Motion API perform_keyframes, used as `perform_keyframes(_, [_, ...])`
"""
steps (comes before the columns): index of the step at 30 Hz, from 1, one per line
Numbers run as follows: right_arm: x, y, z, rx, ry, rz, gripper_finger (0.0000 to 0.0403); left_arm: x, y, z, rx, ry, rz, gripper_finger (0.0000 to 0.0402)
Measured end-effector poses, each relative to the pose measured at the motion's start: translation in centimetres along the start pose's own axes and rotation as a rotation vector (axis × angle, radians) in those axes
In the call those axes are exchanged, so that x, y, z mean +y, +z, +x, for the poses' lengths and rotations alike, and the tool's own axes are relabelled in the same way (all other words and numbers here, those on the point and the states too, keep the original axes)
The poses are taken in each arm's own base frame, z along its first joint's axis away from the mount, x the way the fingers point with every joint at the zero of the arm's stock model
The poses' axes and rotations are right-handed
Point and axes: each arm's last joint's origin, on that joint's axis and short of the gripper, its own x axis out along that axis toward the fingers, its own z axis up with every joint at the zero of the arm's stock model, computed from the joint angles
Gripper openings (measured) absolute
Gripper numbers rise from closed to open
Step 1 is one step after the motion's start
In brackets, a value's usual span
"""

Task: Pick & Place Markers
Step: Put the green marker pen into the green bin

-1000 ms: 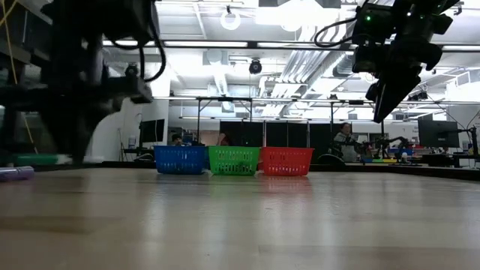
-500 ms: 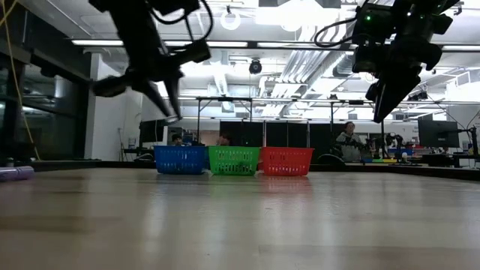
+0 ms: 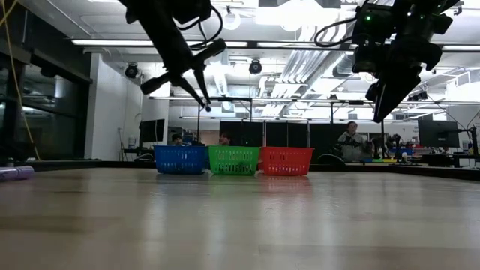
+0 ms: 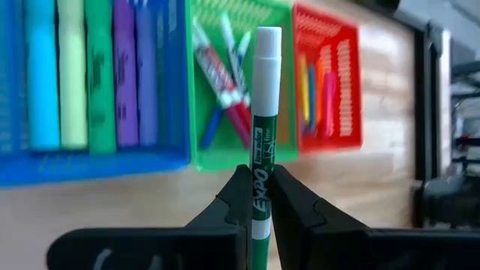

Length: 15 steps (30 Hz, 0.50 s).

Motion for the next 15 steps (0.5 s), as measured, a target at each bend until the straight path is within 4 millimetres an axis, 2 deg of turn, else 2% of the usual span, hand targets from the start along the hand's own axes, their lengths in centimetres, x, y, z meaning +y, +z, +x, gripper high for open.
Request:
perform_keyframes(2, [0.0,0.0,0.0,0.000,0.000,0.000,0.0099,0.0,0.9,0.2,-0.020,-0.011,-0.013,0.0021])
perform_keyframes(7, [0.0,0.0,0.0,0.000,0.000,0.000,0.0099,0.0,1.7,2.4,-0.012,-0.021,-0.019,0.0021])
perform_keyframes(12, [0.0,0.0,0.0,-0.001,0.000,0.000,0.0099,-0.9,2.5,5.3,0.010,0.022,0.016,0.0021])
perform_keyframes(15, [0.0,0.0,0.0,-0.001,0.000,0.000,0.0099,-2.3,3.4,6.5,-0.004,0.016,0.033,0.0021])
